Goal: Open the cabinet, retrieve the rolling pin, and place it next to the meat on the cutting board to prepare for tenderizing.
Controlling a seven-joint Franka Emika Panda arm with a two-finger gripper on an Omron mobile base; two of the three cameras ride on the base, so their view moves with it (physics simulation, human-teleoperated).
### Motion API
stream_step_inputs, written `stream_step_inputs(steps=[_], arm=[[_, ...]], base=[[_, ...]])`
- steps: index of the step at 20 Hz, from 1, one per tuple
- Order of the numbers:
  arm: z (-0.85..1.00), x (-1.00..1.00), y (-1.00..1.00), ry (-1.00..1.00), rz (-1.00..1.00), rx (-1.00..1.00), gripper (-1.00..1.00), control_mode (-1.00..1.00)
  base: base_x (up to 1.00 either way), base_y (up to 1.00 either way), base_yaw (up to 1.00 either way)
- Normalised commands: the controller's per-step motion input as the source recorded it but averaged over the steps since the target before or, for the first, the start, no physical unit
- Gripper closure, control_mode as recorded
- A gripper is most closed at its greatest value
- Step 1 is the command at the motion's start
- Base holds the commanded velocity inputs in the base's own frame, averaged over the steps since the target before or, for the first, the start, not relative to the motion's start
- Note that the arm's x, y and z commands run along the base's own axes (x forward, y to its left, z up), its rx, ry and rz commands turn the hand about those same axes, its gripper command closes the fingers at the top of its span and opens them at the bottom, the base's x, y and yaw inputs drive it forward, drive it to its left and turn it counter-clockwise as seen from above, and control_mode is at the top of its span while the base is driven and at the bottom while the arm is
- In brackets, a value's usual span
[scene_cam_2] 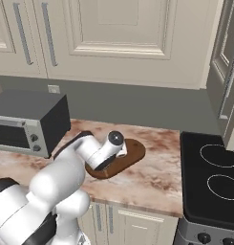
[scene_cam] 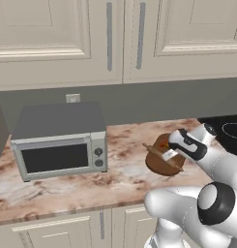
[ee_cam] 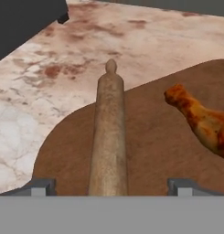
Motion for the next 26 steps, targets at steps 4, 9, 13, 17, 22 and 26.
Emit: stream_step_inputs(steps=[4, 9, 13, 17, 22, 26], arm=[[0.45, -0.06, 0.0, 0.0, 0.0, 0.03, -1.0, -1.0], [0.45, -0.26, 0.1, 0.0, 0.0, 0.02, -1.0, -1.0], [0.43, -0.46, 0.21, 0.0, 0.0, 0.03, -1.0, -1.0], [0.42, -0.53, 0.29, 0.0, 0.0, 0.02, -1.0, -1.0], [0.31, -0.66, 0.29, 0.0, 0.0, 0.0, -1.0, -1.0], [0.04, -0.21, 0.13, 0.01, 0.0, 0.0, -1.0, -1.0]], base=[[0.0, 0.0, 0.0], [0.0, 0.0, 0.0], [0.0, 0.0, 0.0], [0.0, 0.0, 0.0], [0.0, 0.0, 0.0], [0.0, 0.0, 0.0]])
